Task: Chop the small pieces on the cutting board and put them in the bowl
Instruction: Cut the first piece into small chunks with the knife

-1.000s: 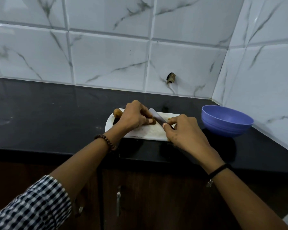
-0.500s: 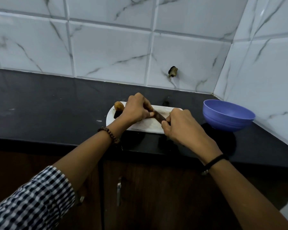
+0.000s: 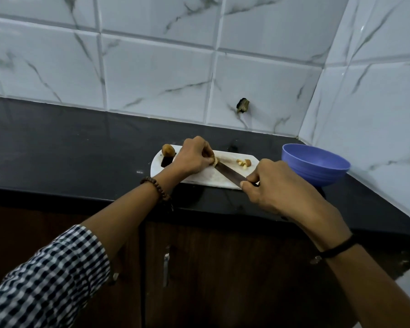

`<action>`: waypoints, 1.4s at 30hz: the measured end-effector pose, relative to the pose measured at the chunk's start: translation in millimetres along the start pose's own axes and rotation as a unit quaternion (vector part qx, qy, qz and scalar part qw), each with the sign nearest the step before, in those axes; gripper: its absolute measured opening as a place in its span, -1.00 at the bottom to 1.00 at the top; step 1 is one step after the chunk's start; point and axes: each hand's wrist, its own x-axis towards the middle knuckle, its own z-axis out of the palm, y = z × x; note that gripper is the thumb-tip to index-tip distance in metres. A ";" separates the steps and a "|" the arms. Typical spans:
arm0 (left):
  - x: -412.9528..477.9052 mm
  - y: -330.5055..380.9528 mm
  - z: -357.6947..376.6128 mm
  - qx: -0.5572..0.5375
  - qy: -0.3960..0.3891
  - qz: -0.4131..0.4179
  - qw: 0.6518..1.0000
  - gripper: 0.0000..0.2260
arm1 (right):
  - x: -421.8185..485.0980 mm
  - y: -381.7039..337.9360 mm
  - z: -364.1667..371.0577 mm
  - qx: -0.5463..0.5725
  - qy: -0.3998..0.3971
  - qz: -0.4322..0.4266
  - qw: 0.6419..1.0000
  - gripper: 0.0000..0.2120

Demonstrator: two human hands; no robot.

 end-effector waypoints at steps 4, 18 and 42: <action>4.3 -6.3 -8.5 0.042 0.019 -0.028 0.999 -0.90 | -10.0 5.1 -16.7 0.023 -0.004 -0.005 1.000 -0.77; 21.1 -38.3 -33.0 0.228 0.067 -0.083 0.968 -0.76 | -2.5 23.1 -1.2 0.156 0.073 0.023 0.985 -0.74; 23.6 -5.4 -7.5 0.023 -0.156 0.047 0.986 -0.77 | 8.6 29.0 7.0 0.202 0.097 0.036 0.974 -0.73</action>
